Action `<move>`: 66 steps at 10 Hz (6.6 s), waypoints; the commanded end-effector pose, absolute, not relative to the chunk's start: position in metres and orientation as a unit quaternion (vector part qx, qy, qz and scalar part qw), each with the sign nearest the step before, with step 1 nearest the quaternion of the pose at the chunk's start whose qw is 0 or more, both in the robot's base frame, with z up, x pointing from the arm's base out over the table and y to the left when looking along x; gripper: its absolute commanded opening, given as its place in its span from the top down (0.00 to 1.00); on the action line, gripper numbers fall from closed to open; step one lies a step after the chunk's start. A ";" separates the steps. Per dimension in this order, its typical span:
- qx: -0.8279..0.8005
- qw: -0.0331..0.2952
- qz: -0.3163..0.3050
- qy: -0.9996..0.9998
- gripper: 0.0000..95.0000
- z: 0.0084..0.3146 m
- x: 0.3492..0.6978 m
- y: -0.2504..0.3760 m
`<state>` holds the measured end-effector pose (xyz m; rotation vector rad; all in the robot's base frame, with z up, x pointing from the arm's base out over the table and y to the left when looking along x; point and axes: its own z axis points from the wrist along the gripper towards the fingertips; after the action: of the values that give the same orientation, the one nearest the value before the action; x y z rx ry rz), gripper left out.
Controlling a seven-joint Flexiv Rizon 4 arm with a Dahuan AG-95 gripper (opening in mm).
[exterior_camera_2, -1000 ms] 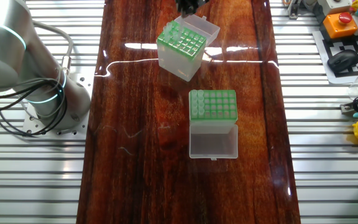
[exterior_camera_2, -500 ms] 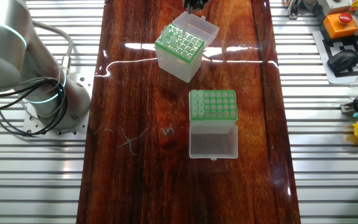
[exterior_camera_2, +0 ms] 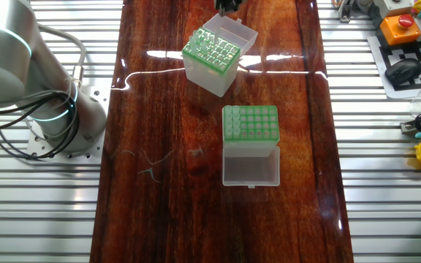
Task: Transfer all large pipette tips from one holder to another
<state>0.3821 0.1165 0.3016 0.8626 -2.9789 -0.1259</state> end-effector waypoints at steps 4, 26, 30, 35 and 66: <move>0.349 0.019 -0.044 -0.936 1.00 0.304 0.409 0.052; 0.330 -0.003 -0.007 -0.944 1.00 0.285 0.456 -0.075; 0.336 -0.006 -0.007 -0.942 1.00 0.274 0.445 -0.075; 0.339 -0.006 -0.008 -0.941 1.00 0.275 0.444 -0.075; 0.264 0.031 -0.008 -0.964 0.60 0.247 0.390 0.093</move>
<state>0.3989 0.0814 0.2501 0.9262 -2.9227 -0.0012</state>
